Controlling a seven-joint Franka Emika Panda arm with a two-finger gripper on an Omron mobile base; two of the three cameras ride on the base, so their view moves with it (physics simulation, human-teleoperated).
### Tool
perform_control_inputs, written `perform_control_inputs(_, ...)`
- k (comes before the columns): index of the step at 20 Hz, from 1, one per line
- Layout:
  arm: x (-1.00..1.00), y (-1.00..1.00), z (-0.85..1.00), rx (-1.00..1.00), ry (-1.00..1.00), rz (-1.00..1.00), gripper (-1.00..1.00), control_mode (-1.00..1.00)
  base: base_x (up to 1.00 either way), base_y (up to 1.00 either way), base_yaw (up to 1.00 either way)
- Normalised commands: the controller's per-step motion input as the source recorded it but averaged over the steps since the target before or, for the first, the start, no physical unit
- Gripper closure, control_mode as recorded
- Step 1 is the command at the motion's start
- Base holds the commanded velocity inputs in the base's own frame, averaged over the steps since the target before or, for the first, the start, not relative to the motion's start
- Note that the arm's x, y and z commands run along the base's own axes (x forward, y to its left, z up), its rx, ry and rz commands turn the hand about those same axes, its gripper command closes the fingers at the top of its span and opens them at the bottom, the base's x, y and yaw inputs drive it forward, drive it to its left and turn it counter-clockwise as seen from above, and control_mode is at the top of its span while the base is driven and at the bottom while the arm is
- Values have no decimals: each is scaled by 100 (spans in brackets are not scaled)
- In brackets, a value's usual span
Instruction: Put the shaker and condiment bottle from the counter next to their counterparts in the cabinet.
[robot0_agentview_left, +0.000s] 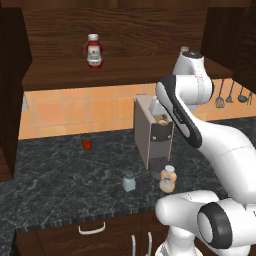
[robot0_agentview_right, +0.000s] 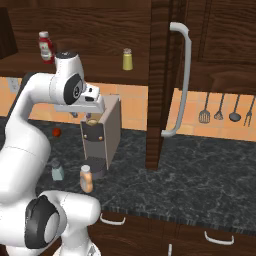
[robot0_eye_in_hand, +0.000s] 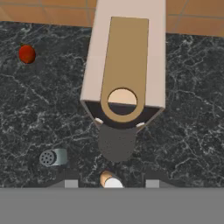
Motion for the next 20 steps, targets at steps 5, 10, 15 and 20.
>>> perform_control_inputs(5,-27,-15,-10,4,-2,0,-100,-100,0,0,0)
perform_control_inputs(10,-62,-21,-17,12,-13,0,-100,-100,0,0,0)
perform_control_inputs(15,-58,-4,-36,1,-8,0,-100,-100,0,0,0)
perform_control_inputs(20,-32,-45,-42,8,-9,0,-100,-100,0,0,0)
